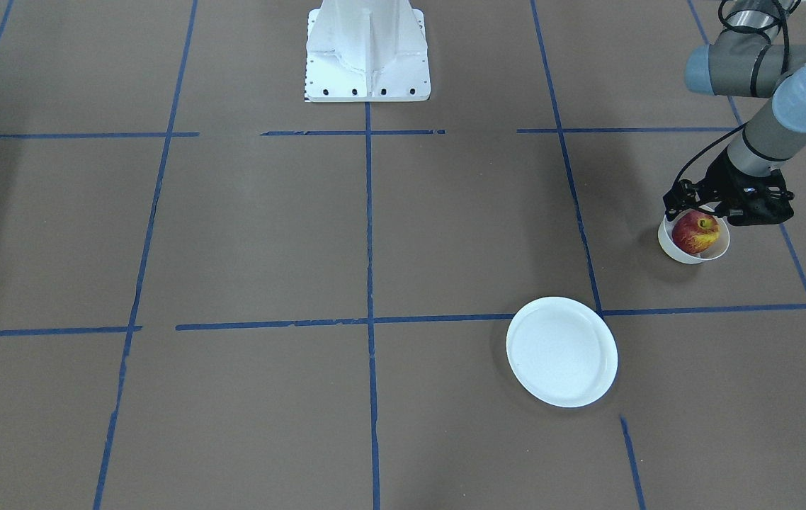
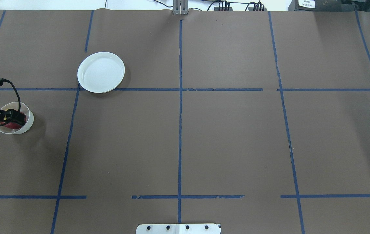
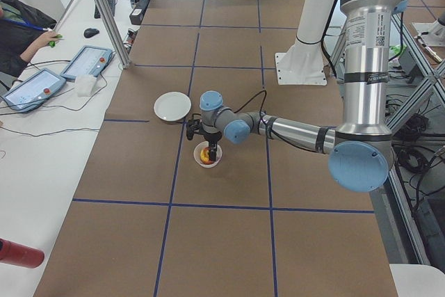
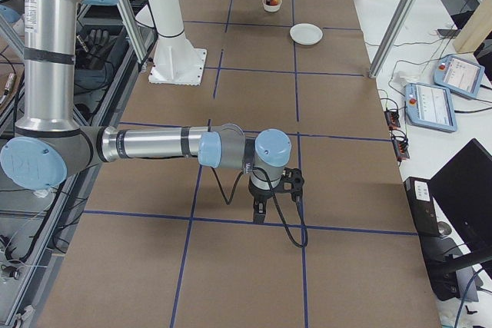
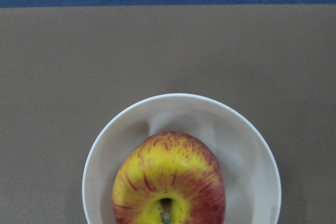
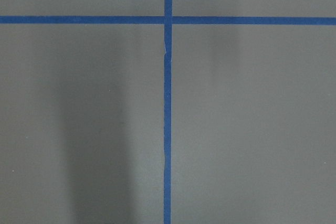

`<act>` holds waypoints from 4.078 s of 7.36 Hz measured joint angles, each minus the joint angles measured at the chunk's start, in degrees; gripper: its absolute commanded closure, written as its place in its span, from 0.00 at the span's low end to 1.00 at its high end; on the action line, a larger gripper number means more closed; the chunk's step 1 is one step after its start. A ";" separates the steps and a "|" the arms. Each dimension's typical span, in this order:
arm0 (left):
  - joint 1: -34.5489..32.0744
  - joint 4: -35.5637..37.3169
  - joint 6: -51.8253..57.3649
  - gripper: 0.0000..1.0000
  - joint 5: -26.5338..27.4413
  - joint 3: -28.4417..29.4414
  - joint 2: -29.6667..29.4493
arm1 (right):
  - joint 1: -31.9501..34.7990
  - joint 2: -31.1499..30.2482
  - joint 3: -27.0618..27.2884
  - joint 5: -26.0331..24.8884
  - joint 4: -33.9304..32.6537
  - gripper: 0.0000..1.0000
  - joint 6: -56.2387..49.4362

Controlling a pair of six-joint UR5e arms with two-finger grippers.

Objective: Move apple from plate to bowl

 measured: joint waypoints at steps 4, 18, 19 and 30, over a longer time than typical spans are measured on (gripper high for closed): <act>-3.03 5.78 0.19 0.00 -0.63 -0.95 -5.83 | 0.00 0.00 0.00 0.00 0.00 0.00 0.00; -38.39 23.55 60.79 0.00 -12.18 14.80 -6.28 | 0.00 0.00 0.00 0.00 0.00 0.00 0.05; -38.93 23.19 60.78 0.00 -13.86 14.67 -5.14 | 0.00 0.00 0.00 0.00 0.00 0.00 0.02; -40.40 12.39 37.92 0.00 -11.40 9.11 1.19 | 0.02 0.00 -0.01 0.00 0.00 0.00 0.01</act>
